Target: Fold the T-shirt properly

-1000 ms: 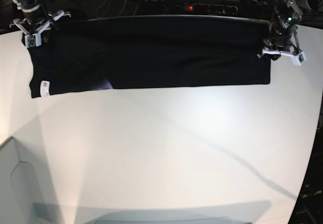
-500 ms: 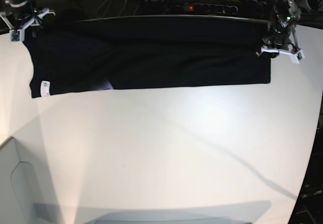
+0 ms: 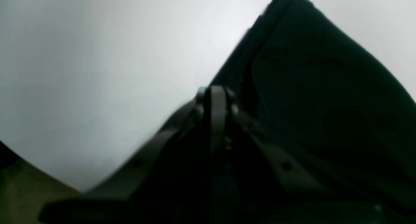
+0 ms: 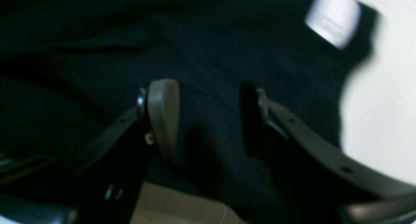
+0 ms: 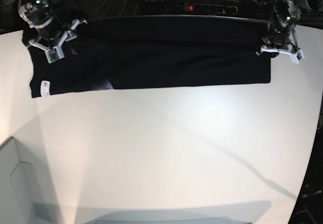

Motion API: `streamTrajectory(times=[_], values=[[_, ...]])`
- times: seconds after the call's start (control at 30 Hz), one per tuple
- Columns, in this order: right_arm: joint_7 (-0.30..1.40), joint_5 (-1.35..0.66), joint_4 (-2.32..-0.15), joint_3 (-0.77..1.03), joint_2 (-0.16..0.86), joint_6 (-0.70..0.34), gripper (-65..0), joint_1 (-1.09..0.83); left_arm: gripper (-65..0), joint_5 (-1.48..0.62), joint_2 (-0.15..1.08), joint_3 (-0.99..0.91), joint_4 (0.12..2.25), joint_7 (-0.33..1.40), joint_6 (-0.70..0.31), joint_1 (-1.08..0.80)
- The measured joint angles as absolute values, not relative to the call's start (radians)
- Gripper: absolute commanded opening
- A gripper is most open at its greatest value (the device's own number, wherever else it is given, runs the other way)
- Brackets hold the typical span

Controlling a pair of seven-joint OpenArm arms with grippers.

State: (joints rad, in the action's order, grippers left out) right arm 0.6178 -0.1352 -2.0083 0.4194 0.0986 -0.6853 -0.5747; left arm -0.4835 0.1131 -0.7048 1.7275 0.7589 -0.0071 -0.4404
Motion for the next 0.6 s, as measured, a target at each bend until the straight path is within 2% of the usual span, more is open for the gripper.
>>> streamTrajectory(times=[0.33, 0.47, 0.6], values=[[0.628, -0.127, -1.857, 0.355, 0.156, -0.685, -34.3, -0.420, -65.0, -0.484, 0.113, -0.703, 1.728, 0.759, -0.007, -0.443], [0.607, -0.138, -1.790, 0.269, 0.204, -0.685, -34.4, -0.393, -65.0, -0.484, 0.113, -0.703, 1.728, 0.759, -0.007, -0.443], [0.617, -0.131, -1.760, 0.245, 0.211, -0.685, -34.4, -0.385, -65.0, -0.484, 0.113, -0.703, 1.728, 0.759, -0.007, -0.443]])
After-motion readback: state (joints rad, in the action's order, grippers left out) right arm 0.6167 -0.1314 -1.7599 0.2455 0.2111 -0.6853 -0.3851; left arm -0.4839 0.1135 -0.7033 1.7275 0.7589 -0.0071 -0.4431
